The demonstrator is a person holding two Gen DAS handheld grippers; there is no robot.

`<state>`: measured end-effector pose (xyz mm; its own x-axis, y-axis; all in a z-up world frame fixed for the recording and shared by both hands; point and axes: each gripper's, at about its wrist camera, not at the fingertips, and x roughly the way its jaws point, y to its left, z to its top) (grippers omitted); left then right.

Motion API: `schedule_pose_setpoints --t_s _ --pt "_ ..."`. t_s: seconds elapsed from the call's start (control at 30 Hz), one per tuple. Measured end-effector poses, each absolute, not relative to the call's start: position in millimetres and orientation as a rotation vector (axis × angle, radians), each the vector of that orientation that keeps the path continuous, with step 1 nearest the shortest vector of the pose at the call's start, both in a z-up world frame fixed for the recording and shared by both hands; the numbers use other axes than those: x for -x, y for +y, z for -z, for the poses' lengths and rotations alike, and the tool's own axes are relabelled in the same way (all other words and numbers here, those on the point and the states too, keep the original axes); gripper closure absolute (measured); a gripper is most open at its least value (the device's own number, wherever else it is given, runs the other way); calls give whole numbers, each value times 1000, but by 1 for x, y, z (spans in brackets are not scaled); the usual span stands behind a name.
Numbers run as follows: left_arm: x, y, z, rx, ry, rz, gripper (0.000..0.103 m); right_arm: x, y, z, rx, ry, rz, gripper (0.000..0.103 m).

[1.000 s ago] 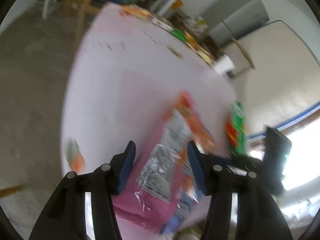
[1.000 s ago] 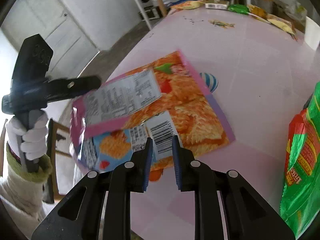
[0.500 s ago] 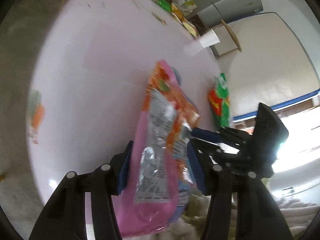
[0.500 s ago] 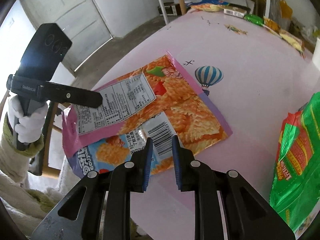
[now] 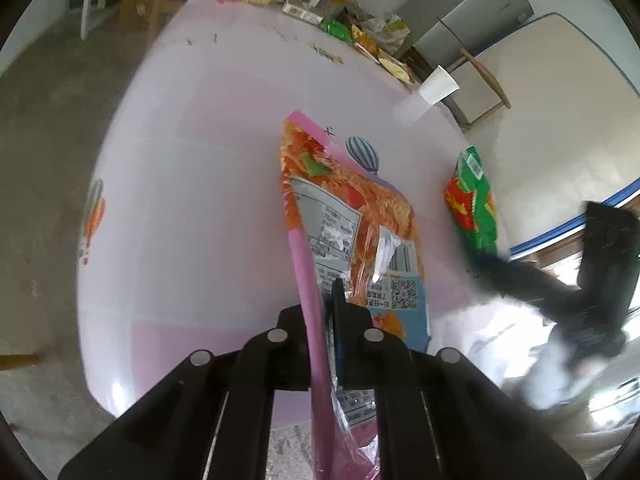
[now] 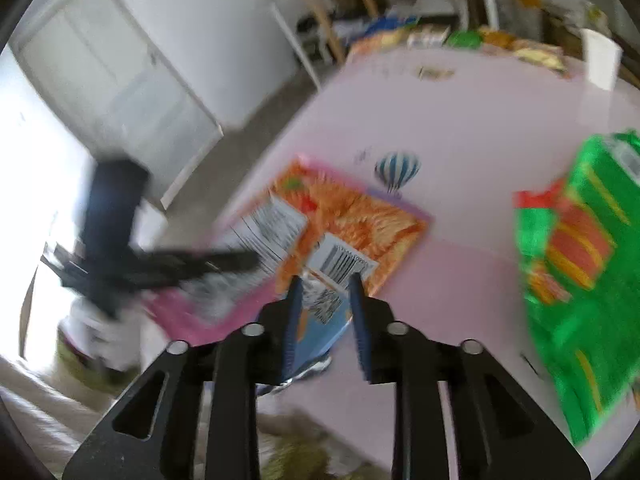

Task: Collect trash
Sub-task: 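Grasp the pink-orange snack bag with the left gripper and lift it, then grasp the green snack bag with the right gripper and lift it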

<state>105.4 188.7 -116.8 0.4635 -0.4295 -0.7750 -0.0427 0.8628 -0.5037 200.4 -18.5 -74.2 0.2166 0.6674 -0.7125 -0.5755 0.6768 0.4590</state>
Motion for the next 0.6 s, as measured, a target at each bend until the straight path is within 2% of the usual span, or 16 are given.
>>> schedule_pose_setpoints --t_s 0.03,0.2,0.43,0.6 --pt "-104 187 117 493 1068 241 97 -200 -38 64 -150 1018 -834 58" --pt "-102 190 121 508 1058 224 97 -213 -139 55 -414 1005 -613 51" --pt "-100 190 123 519 1055 213 97 -228 -220 113 -794 1129 -378 51" --pt "-100 189 122 515 1057 206 97 -242 -236 139 -920 1170 -313 52"
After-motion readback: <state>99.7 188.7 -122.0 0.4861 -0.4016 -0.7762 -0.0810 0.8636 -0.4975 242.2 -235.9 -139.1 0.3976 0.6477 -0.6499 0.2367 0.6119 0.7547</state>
